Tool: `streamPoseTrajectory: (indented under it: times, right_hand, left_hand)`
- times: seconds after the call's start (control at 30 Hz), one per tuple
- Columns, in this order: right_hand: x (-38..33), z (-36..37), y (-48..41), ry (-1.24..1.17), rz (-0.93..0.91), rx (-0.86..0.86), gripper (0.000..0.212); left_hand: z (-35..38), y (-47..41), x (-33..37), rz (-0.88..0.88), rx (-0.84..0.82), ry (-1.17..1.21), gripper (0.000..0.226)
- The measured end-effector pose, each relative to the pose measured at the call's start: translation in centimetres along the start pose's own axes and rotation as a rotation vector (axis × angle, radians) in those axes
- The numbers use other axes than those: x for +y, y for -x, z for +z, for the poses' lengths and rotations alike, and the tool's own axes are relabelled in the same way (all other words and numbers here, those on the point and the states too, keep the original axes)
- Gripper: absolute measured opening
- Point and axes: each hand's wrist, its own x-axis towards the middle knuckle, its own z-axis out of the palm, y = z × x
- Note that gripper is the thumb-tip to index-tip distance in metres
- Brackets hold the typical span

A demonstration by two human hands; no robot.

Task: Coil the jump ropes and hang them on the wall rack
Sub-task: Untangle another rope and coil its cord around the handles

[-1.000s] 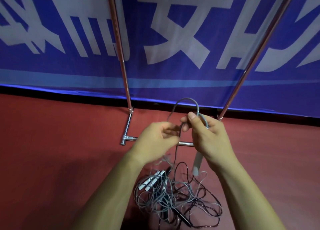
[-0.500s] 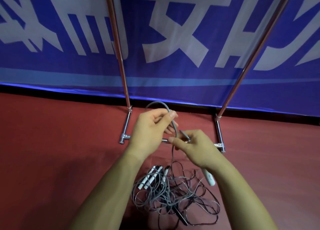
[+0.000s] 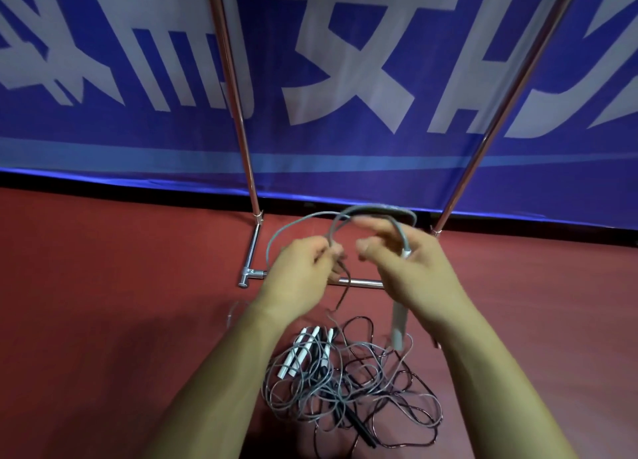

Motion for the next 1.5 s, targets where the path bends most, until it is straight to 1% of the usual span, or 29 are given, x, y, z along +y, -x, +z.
streamPoseTrajectory:
  times: [0.07, 0.13, 0.17, 0.23, 0.3, 0.33, 0.37, 0.47, 0.5, 0.57, 0.63, 0.7, 0.73, 0.8, 0.83, 0.87, 0.9, 0.93, 1.0, 1.03, 1.07, 1.1, 1.13, 1.2, 1.27, 1.33, 1.37, 1.4, 1.5]
  right_hand:
    - [1.2, -0.1, 0.0, 0.156, 0.021, -0.077, 0.022]
    - [2.1, 0.1, 0.0, 0.381, 0.042, -0.144, 0.006]
    - [2.4, 0.2, 0.0, 0.488, 0.047, -0.152, 0.012]
    - [2.9, 0.2, -0.1, 0.596, 0.067, -0.088, 0.034]
    - [2.6, 0.2, -0.3, 0.604, 0.049, 0.007, 0.038]
    - [2.3, 0.2, -0.3, 0.555, 0.034, 0.05, 0.037]
    - [2.0, 0.2, -0.3, 0.482, 0.013, 0.096, 0.036]
    - [0.6, 0.2, -0.4, 0.171, -0.041, 0.167, 0.037]
    - [0.1, 0.2, -0.3, 0.058, -0.041, 0.162, 0.037]
    - [-0.4, 0.3, -0.2, -0.091, -0.018, 0.156, 0.034]
    - [-0.4, 0.2, -0.2, -0.12, 0.007, 0.135, 0.027]
    - [-0.2, -0.2, -0.2, -0.051, 0.038, 0.083, 0.018]
    - [0.1, -0.5, -0.2, 0.032, 0.062, 0.048, 0.019]
    - [0.8, -0.9, 0.1, 0.248, 0.146, -0.071, 0.023]
    - [1.1, -0.9, 0.3, 0.354, 0.182, -0.15, 0.019]
    - [1.4, -0.8, 0.4, 0.433, 0.213, -0.218, 0.013]
    - [1.6, -0.6, 0.6, 0.499, 0.227, -0.26, 0.015]
    - [1.9, -0.5, 0.5, 0.559, 0.214, -0.258, 0.025]
    - [2.0, -0.4, 0.2, 0.618, 0.142, -0.157, 0.036]
    - [1.7, -0.3, 0.1, 0.582, 0.099, -0.093, 0.036]
    - [1.4, -0.3, 0.0, 0.488, 0.071, -0.034, 0.035]
    - [1.1, -0.2, -0.1, 0.358, 0.053, 0.01, 0.033]
    - [0.7, -0.1, -0.1, 0.225, 0.039, 0.038, 0.032]
    - [-0.2, 0.1, 0.0, -0.014, 0.04, 0.052, 0.03]
    - [-0.9, 0.2, 0.2, -0.208, 0.062, 0.041, 0.028]
    - [-1.2, 0.0, 0.2, -0.304, 0.085, 0.015, 0.025]
    - [-1.1, -0.1, 0.1, -0.307, 0.094, -0.007, 0.021]
    - [-1.0, -0.3, 0.1, -0.285, 0.103, -0.032, 0.016]
    - [0.2, -0.6, 0.1, -0.03, 0.122, -0.103, 0.029]
  left_hand:
    - [-0.2, -0.2, 0.6, -0.024, 0.071, 0.201, 0.025]
    - [-0.2, -0.2, 1.4, -0.035, 0.079, 0.38, 0.025]
    - [-0.2, -0.1, 1.7, -0.039, 0.071, 0.464, 0.025]
    - [-0.4, -0.1, 2.2, -0.056, 0.074, 0.634, 0.024]
    - [-0.7, -0.1, 2.3, -0.081, 0.07, 0.768, 0.02]
    - [-0.8, -0.1, 2.2, -0.091, 0.034, 0.778, 0.017]
    - [-0.9, -0.1, 2.0, -0.092, -0.025, 0.727, 0.016]
    - [0.2, 0.1, 0.5, -0.085, -0.283, 0.42, 0.033]
    - [0.7, 0.3, -0.1, -0.088, -0.357, 0.317, 0.03]
    - [1.3, 0.6, -0.8, -0.095, -0.435, 0.123, 0.013]
    - [1.3, 0.5, -0.8, -0.11, -0.41, 0.015, 0.017]
    - [0.9, 0.4, -0.2, -0.075, -0.295, -0.009, 0.022]
    - [0.8, 0.3, 0.2, -0.04, -0.221, 0.022, 0.022]
    - [0.4, 0.1, 1.0, -0.031, -0.079, 0.213, 0.024]
    - [0.2, 0.0, 1.3, -0.051, -0.028, 0.347, 0.024]
    - [0.0, 0.0, 1.7, -0.072, 0.001, 0.471, 0.023]
    - [-0.3, 0.0, 2.0, -0.081, 0.012, 0.568, 0.023]
    - [-0.5, 0.1, 2.3, -0.087, 0.009, 0.646, 0.022]
    - [-0.6, 0.2, 2.8, -0.102, -0.008, 0.768, 0.023]
    - [-0.7, 0.1, 2.6, -0.112, -0.019, 0.764, 0.022]
    - [-0.5, 0.0, 2.2, -0.109, -0.036, 0.691, 0.022]
    - [-0.3, -0.1, 1.5, -0.086, -0.079, 0.563, 0.024]
    - [-0.1, -0.1, 0.9, -0.058, -0.164, 0.424, 0.027]
    - [0.6, 0.3, -0.2, -0.038, -0.371, 0.205, 0.026]
    - [1.1, 0.7, -0.6, -0.04, -0.443, 0.036, 0.018]
    - [1.2, 0.7, -0.3, -0.016, -0.39, -0.077, 0.011]
    - [1.1, 0.6, 0.0, 0.004, -0.339, -0.075, 0.009]
    - [0.9, 0.5, 0.2, 0.026, -0.28, -0.041, 0.011]
    - [0.4, 0.1, 0.7, 0.053, -0.092, 0.194, 0.018]
